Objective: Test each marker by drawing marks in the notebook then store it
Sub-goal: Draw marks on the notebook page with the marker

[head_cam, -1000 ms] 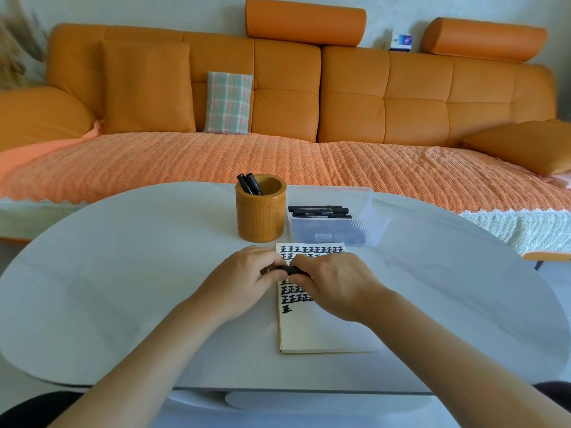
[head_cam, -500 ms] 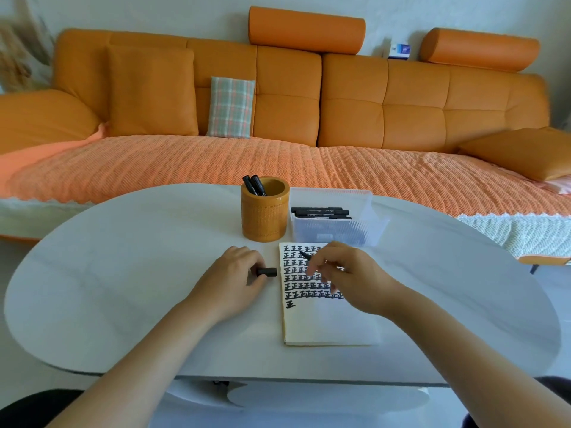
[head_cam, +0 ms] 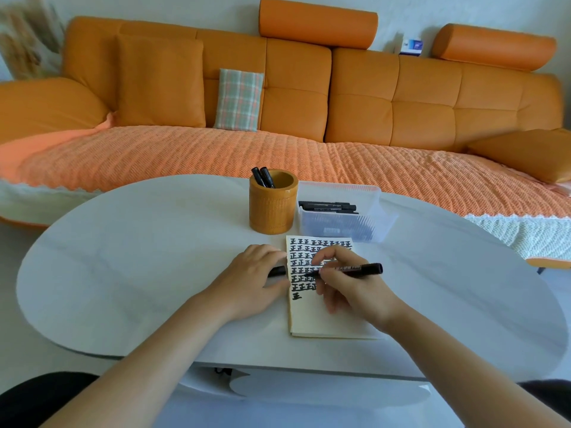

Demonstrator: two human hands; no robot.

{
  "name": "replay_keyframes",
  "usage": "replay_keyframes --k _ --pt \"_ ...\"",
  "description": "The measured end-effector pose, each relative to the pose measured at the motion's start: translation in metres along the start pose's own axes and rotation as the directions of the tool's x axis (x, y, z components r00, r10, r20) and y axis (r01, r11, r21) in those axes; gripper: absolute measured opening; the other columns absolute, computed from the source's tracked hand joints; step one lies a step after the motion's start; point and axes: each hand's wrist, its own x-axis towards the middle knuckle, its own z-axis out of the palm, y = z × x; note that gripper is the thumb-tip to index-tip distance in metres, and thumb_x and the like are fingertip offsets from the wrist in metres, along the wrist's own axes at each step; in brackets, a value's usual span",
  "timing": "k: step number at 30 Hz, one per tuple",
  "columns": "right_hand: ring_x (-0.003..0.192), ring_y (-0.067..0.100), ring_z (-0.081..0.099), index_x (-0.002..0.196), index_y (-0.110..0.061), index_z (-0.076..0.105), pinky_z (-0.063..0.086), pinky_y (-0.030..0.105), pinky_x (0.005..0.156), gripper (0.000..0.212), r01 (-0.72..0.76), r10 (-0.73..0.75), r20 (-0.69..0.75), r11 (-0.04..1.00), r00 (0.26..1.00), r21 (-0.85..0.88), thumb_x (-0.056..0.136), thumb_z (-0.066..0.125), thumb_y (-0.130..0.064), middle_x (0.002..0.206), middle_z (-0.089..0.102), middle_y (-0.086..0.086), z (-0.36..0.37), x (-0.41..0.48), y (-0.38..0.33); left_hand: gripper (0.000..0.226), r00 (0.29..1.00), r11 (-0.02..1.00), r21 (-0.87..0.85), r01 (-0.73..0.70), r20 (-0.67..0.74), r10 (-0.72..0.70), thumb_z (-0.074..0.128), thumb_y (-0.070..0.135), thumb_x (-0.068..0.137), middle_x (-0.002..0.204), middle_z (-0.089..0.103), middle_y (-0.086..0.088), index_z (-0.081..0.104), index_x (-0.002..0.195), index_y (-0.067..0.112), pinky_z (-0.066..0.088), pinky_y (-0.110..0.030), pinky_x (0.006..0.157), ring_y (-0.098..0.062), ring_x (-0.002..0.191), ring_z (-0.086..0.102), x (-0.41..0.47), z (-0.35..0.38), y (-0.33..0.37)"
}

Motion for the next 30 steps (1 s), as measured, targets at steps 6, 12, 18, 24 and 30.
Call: replay_keyframes --k 6,12,18,24,30 --pt "0.050 0.018 0.051 0.074 -0.006 0.058 0.044 0.028 0.049 0.017 -0.009 0.006 -0.044 0.998 0.999 -0.057 0.083 0.067 0.005 0.059 0.060 0.004 0.004 0.001 0.008 0.054 1.000 1.000 0.020 -0.010 -0.012 0.011 0.045 0.055 0.093 0.141 0.039 0.012 0.038 0.141 0.031 0.029 -0.029 0.109 -0.008 0.132 0.029 0.001 0.003 -0.004" --pt "0.051 0.008 0.051 0.065 -0.011 0.055 0.041 0.022 0.052 0.026 0.029 -0.038 -0.052 0.986 0.998 -0.167 0.080 0.070 0.004 0.058 0.060 -0.010 0.006 0.001 0.015 0.073 1.000 0.999 0.033 -0.024 0.002 0.024 0.027 0.069 0.080 0.142 0.038 0.012 0.037 0.141 0.030 0.029 -0.032 0.110 -0.009 0.131 0.030 -0.001 0.003 -0.003" --pt "0.053 0.004 0.050 0.067 -0.009 0.054 0.040 0.017 0.053 0.025 0.053 -0.062 -0.054 0.985 0.997 -0.166 0.082 0.069 0.003 0.060 0.060 -0.011 0.008 0.003 0.019 0.072 1.000 0.999 0.044 -0.026 0.004 0.026 0.027 0.070 0.079 0.141 0.038 0.012 0.037 0.139 0.031 0.030 -0.032 0.109 -0.009 0.131 0.030 0.000 0.004 -0.003" --pt "0.059 0.008 0.049 0.067 -0.009 0.055 0.040 0.023 0.058 0.020 0.078 -0.090 -0.041 0.967 0.995 -0.242 0.077 0.073 -0.008 0.065 0.059 -0.006 0.008 0.004 0.025 0.072 1.000 0.999 0.043 -0.015 0.027 0.014 0.031 0.071 0.080 0.143 0.037 0.012 0.035 0.140 0.031 0.030 -0.032 0.109 -0.009 0.132 0.029 0.000 0.003 -0.002" --pt "0.061 0.011 0.049 0.063 -0.015 0.052 0.040 0.026 0.059 0.018 0.097 -0.110 -0.043 0.966 0.993 -0.240 0.072 0.067 -0.014 0.066 0.058 -0.004 0.009 0.005 0.024 0.061 1.000 0.999 0.046 -0.016 0.026 0.015 0.044 0.062 0.089 0.144 0.036 0.012 0.034 0.140 0.031 0.030 -0.035 0.110 -0.009 0.132 0.028 0.000 0.003 -0.004"
